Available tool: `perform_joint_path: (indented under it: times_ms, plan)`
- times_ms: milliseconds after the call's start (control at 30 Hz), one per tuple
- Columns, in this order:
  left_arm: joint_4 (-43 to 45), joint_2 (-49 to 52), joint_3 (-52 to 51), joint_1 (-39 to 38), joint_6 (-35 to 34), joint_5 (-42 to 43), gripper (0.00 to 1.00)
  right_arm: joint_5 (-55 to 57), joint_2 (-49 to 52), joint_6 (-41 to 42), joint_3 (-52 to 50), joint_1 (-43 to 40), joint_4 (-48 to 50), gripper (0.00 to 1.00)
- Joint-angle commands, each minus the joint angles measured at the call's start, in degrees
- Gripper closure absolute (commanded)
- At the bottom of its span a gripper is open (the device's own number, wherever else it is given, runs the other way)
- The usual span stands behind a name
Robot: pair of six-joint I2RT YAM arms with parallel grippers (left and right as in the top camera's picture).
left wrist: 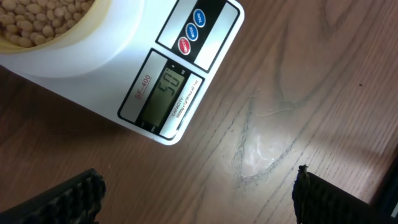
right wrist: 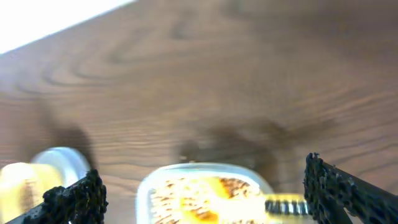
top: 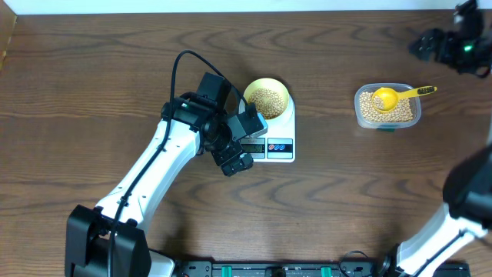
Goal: Scoop item into bowl and weigh 50g on scale
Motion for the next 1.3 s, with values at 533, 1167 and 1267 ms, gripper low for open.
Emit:
perform_joint_path:
  times_ms: [533, 1167, 1267]
  plan:
    - [-0.13, 0.37, -0.13, 0.26, 0.39, 0.31, 0.02, -9.42, -42.77, -4.70, -1.60, -0.26, -0.98, 0.01]
    - [-0.13, 0.37, -0.13, 0.26, 0.37, 0.31, 0.02, 4.13, -77.42, 9.97, -41.55, -0.26, 31.43, 0.01]
    - [-0.13, 0.37, -0.13, 0.24, 0.37, 0.31, 0.02, 4.13, -79.06, 14.97, -49.86, -0.26, 36.98, 0.01]
